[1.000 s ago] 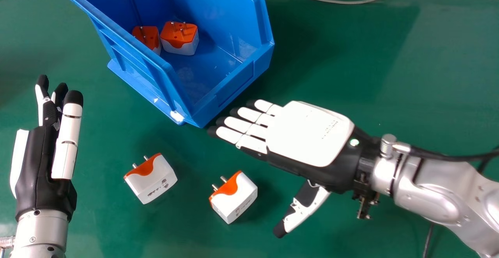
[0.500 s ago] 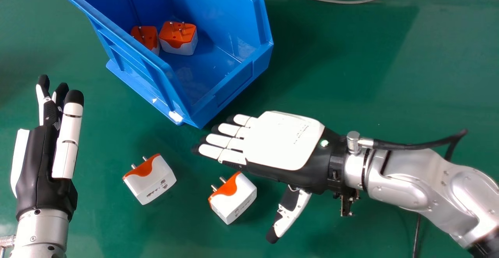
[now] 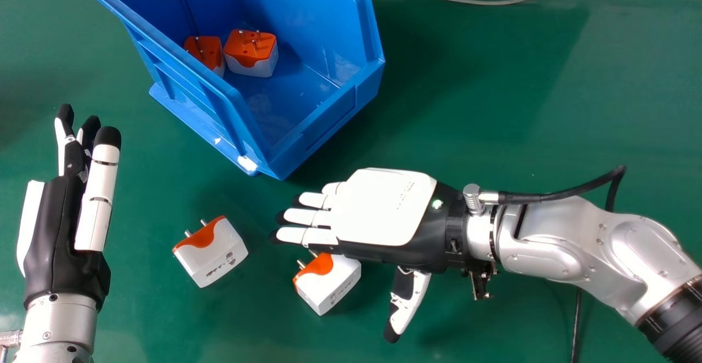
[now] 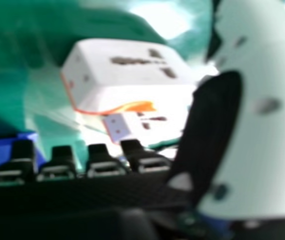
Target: Pick all objects and put in blue box
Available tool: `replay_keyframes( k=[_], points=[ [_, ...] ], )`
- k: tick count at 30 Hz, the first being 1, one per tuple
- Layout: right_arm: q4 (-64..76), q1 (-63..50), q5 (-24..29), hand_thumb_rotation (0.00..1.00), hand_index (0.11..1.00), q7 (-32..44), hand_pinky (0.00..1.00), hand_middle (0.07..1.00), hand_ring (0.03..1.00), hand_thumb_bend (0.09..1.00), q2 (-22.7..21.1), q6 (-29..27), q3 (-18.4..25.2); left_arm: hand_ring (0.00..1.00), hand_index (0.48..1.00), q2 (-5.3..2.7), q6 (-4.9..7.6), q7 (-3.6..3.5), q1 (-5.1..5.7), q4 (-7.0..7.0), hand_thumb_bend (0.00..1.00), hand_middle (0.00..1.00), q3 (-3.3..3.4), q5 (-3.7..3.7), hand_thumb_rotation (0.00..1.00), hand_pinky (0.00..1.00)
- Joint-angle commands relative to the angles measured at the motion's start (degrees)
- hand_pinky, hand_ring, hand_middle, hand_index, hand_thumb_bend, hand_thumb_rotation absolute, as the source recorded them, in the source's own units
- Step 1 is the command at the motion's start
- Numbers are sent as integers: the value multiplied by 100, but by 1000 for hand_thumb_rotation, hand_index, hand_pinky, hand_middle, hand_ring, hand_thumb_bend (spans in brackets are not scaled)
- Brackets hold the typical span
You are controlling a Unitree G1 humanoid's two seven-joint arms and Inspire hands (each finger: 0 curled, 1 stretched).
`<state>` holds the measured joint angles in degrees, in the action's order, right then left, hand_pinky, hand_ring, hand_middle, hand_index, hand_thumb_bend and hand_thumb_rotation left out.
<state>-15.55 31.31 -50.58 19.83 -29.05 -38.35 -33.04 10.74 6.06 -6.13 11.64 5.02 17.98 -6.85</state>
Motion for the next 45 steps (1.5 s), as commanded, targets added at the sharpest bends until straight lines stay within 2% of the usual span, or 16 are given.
replay_keyframes(
  k=[1, 11, 29, 40, 45],
  points=[
    [33, 167, -16, 336, 956, -118, 923, 992, 988, 705, 93, -8, -10, 1000, 1000, 75, 17, 32, -12, 155, 493, 1000, 55, -2, 899, 1000],
    [35, 81, -25, 308, 918, -98, 898, 967, 967, 703, 171, 188, -34, 1000, 1000, 100, 28, -4, 9, 150, 487, 1000, 82, -4, 898, 1000],
    [118, 41, 17, 297, 905, 83, 889, 952, 953, 696, 286, 378, -118, 1000, 1000, 69, -88, 17, -24, 230, 490, 1000, 79, -33, 903, 1000],
    [151, -34, 16, 280, 880, 235, 858, 924, 927, 670, 389, 526, -198, 1000, 1000, 30, -109, 40, -41, 251, 476, 1000, 74, -42, 904, 1000],
    [167, -63, 52, 266, 877, 279, 854, 919, 921, 668, 389, 551, -207, 1000, 1000, 36, -91, 37, -78, 189, 478, 1000, 82, -43, 904, 1000]
  ],
)
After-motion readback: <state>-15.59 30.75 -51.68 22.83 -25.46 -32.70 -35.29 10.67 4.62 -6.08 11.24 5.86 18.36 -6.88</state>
